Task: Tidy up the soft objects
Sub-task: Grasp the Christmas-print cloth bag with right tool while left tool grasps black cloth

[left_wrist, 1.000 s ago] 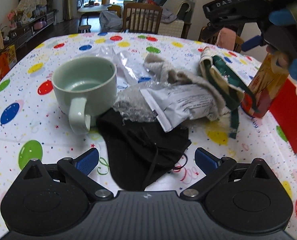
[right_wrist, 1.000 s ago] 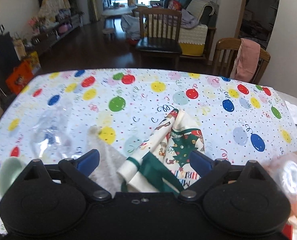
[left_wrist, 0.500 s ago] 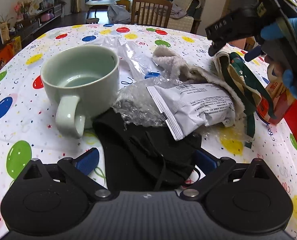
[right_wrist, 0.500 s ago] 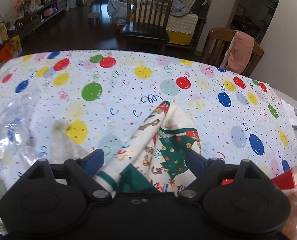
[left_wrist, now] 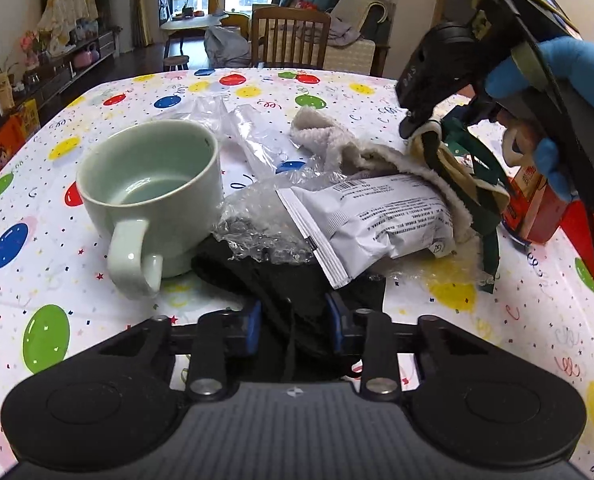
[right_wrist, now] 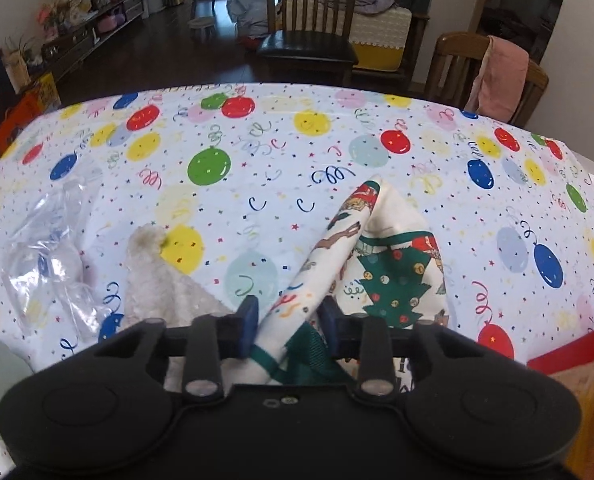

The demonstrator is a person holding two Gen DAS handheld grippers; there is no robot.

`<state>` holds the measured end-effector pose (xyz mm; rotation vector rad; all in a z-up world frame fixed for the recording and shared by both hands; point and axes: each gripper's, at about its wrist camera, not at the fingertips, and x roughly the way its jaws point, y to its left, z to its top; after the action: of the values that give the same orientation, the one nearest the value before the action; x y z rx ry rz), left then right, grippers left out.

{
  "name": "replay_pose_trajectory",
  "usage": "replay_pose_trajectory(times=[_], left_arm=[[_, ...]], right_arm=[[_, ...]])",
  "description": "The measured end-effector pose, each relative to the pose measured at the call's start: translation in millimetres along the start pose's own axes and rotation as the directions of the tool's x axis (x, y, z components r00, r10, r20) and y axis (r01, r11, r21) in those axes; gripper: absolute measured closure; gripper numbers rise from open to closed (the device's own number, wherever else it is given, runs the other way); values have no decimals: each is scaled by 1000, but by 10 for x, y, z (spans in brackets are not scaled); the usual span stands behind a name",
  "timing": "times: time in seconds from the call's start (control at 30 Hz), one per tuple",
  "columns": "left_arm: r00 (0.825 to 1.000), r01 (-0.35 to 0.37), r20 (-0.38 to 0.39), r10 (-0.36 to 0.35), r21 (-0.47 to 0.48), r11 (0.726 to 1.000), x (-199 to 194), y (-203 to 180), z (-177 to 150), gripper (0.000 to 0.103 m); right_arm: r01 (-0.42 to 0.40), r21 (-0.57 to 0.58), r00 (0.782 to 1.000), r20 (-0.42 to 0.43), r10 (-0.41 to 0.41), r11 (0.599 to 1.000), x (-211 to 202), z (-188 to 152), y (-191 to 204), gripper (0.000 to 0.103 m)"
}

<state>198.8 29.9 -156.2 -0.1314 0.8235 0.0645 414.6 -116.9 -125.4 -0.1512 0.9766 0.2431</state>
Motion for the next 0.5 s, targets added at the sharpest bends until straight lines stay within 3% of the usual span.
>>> replay_pose_trajectory(times=[0.13, 0.23, 0.5], left_arm=[[1000, 16, 11, -16, -22, 1000, -28, 54, 12, 90], [1000, 26, 18, -25, -20, 999, -60, 55, 11, 91], [997, 67, 33, -66, -35, 997, -195, 114, -10, 94]], right_arm=[[-22, -4, 999, 23, 22, 1000, -121, -14, -27, 86], [-57, 12, 998, 41, 57, 998, -254, -34, -59, 90], [-133, 15, 986, 108, 131, 991, -734, -223, -115, 92]])
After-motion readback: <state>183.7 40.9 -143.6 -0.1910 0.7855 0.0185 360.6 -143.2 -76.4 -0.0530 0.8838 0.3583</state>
